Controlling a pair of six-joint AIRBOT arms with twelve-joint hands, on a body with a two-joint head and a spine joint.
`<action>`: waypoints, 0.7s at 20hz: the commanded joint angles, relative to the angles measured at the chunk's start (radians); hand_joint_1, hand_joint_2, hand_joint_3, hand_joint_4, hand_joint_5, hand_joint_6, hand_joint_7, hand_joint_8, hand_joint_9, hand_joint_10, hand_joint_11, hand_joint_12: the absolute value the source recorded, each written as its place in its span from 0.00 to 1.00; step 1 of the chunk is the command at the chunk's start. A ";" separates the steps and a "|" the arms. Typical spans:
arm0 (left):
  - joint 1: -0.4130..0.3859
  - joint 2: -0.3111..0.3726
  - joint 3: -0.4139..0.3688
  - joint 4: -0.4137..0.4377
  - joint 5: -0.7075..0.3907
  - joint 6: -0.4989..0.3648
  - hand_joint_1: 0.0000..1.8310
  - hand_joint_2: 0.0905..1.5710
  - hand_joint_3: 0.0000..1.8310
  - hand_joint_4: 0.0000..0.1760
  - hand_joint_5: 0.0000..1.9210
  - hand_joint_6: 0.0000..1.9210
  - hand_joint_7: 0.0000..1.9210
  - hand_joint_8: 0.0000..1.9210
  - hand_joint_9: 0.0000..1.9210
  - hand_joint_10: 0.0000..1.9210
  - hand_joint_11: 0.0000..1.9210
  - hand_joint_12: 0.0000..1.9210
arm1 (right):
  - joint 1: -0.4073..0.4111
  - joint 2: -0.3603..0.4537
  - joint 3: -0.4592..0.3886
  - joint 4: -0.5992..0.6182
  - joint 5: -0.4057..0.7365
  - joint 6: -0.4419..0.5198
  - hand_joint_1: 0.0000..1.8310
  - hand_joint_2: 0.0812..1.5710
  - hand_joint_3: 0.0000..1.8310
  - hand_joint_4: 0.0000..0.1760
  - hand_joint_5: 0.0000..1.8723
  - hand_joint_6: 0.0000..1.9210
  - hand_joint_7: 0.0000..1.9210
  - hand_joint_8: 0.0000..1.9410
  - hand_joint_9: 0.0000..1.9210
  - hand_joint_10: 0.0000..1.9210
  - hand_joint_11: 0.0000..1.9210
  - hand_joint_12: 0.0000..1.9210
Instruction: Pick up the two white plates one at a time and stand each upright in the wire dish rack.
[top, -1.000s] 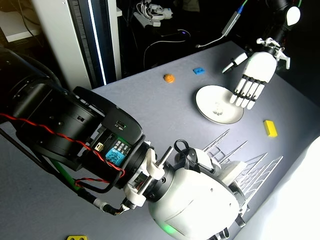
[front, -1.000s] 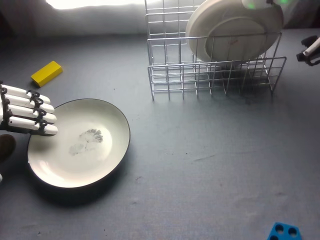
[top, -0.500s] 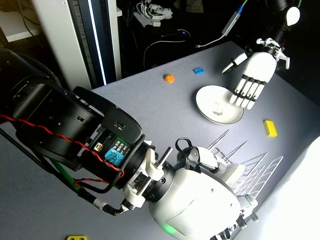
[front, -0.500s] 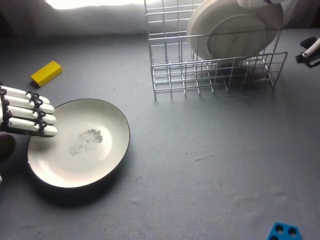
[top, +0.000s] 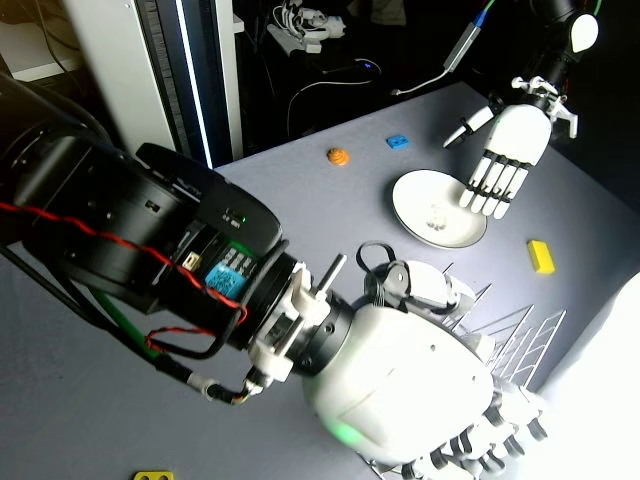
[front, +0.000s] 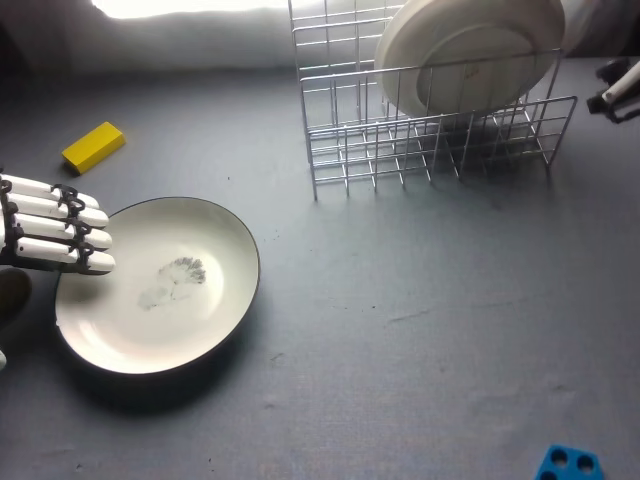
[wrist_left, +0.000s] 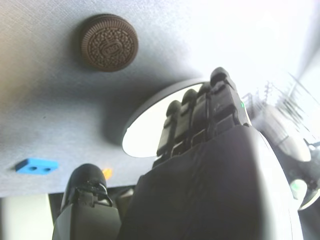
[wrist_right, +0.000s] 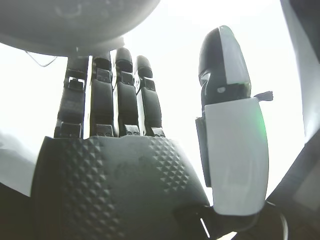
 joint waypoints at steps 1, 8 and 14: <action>0.007 -0.004 0.000 -0.030 -0.011 0.001 0.00 0.68 0.00 0.00 0.00 0.00 0.00 0.00 0.00 0.00 0.00 0.00 | 0.016 0.013 -0.003 -0.008 0.111 -0.007 0.52 0.66 0.00 0.00 0.17 0.00 0.17 0.00 0.16 0.00 0.00 0.47; 0.040 -0.007 -0.012 -0.030 -0.009 0.001 0.00 0.67 0.00 0.00 0.00 0.00 0.00 0.00 0.00 0.00 0.00 0.00 | -0.032 0.095 -0.171 -0.581 0.367 -0.068 0.58 0.61 0.00 0.00 0.04 0.00 0.01 0.00 0.00 0.00 0.00 0.10; 0.071 -0.011 -0.022 -0.030 -0.005 0.001 0.00 0.67 0.00 0.00 0.00 0.00 0.00 0.00 0.00 0.00 0.00 0.00 | -0.071 0.113 -0.293 -0.666 0.421 -0.312 0.60 0.50 0.00 0.00 0.00 0.00 0.00 0.00 0.00 0.00 0.00 0.07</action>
